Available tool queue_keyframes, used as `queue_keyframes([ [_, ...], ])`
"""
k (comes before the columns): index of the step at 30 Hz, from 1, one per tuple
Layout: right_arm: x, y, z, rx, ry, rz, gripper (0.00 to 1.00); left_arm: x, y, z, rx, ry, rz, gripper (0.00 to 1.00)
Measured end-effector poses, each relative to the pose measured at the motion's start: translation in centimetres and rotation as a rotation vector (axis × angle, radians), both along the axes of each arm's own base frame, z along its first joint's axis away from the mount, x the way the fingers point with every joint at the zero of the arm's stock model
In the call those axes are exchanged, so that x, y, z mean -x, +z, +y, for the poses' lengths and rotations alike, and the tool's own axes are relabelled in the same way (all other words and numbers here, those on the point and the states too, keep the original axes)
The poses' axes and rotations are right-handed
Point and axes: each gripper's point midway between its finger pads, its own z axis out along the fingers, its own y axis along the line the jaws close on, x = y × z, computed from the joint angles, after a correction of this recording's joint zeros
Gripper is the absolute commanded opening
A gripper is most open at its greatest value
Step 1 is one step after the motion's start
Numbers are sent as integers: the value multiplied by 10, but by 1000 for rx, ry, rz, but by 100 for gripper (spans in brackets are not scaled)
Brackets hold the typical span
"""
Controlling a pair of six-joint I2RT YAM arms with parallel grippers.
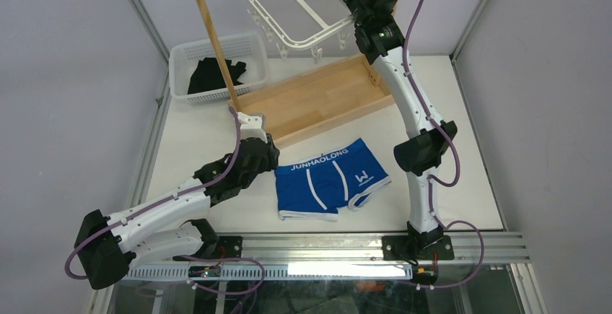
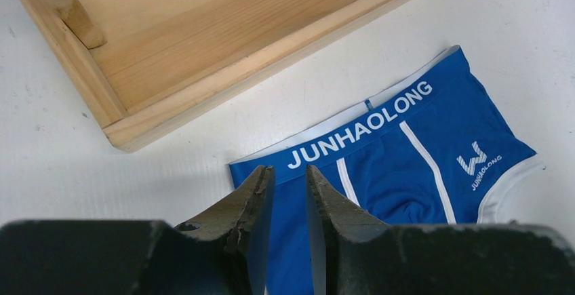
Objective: Clip the underwear to the hanger
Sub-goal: Pick up the hanger from the clothesline.
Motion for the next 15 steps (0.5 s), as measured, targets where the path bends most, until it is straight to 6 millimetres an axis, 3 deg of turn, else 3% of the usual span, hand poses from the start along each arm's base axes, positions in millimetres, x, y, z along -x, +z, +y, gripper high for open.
queue_keyframes([
  [15, 7, 12, 3, -61, 44, -14, 0, -1, -7, -1, -17, 0, 15, 24],
])
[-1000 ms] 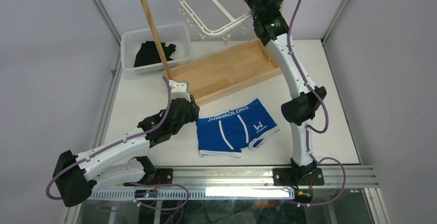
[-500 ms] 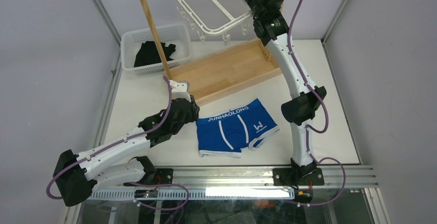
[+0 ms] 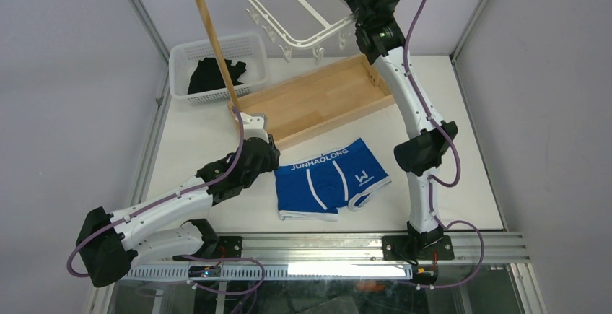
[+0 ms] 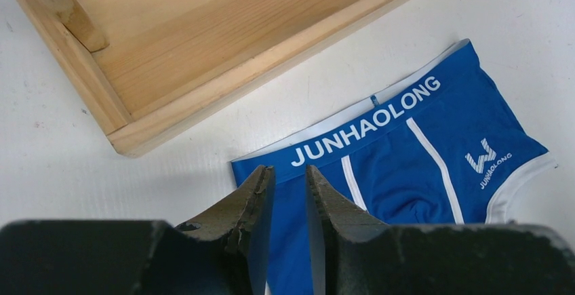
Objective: Clip the underwear to the hanger
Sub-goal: Pick up the hanger from the clothesline.
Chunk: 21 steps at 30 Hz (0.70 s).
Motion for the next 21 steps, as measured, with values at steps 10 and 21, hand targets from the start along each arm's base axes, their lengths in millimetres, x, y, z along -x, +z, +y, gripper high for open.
queue_keyframes([
  [10, 22, 6, -10, 10, 7, 20, 0, 0, -1, 0, -3, -1, 3, 24],
  [21, 45, 6, -19, 33, 18, 51, 0, 0, -1, -1, 0, -2, 3, 24],
])
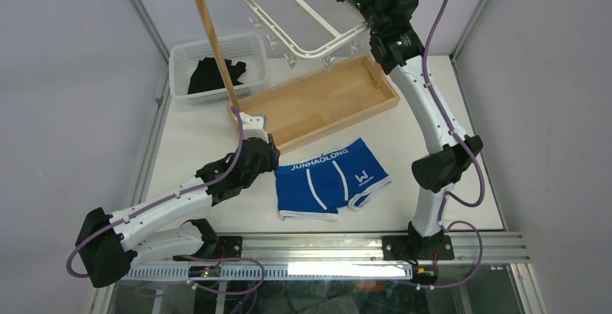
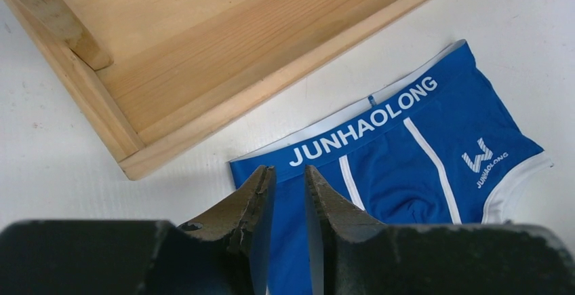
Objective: Clip the underwear to the hanger
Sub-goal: Pick up the hanger from the clothesline.
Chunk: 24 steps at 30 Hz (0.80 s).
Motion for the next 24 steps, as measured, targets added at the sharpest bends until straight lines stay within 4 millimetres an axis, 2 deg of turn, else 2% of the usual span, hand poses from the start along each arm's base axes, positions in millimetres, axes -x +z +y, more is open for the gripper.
queue_keyframes([
  [10, 1, -1, 2, 6, 11, -3, 0, 3, 16, 3, 48, -2, -37, 24],
  [18, -9, -7, 8, 11, 14, 0, 0, 5, 14, 8, 41, 9, -39, 25],
  [24, -21, -14, 17, 15, 16, -5, 6, 6, 12, 12, 36, 19, -41, 25],
])
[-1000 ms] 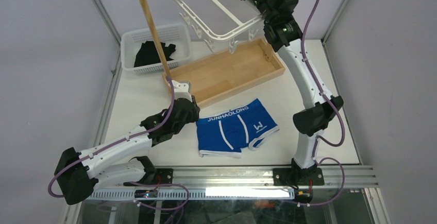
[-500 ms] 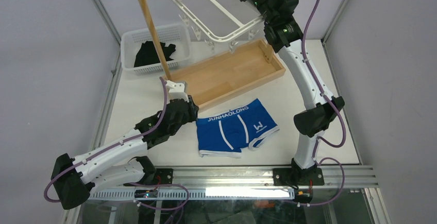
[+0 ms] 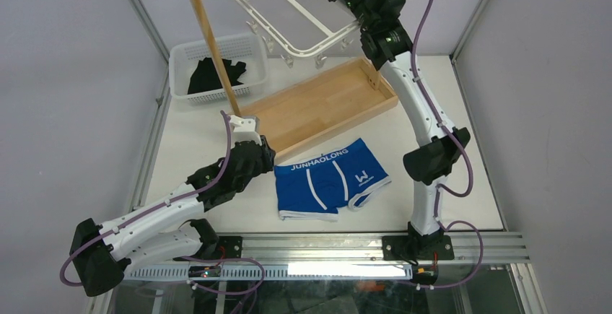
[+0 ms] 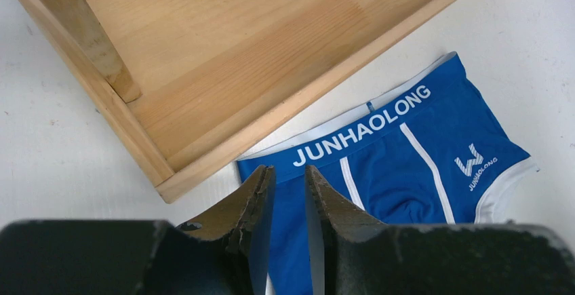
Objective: Clip the underwear to the hanger
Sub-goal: Pick up the hanger from the clothesline.
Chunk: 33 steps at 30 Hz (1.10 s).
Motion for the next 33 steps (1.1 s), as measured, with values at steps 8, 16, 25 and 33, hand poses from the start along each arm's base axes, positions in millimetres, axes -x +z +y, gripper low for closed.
queue_keyframes([
  [8, -9, -16, 3, 32, -11, 26, 23, 0, 0, 0, 0, 0, 0, 25],
  [16, -6, -1, 0, 12, -22, -17, 33, 0, 0, 0, 0, 1, 0, 25],
  [25, -13, -6, -1, 17, -46, 2, 36, 1, -4, 2, -10, 2, 7, 25],
  [33, -21, -17, -3, 30, -80, 40, 36, 1, -4, 2, -11, 2, 8, 25],
])
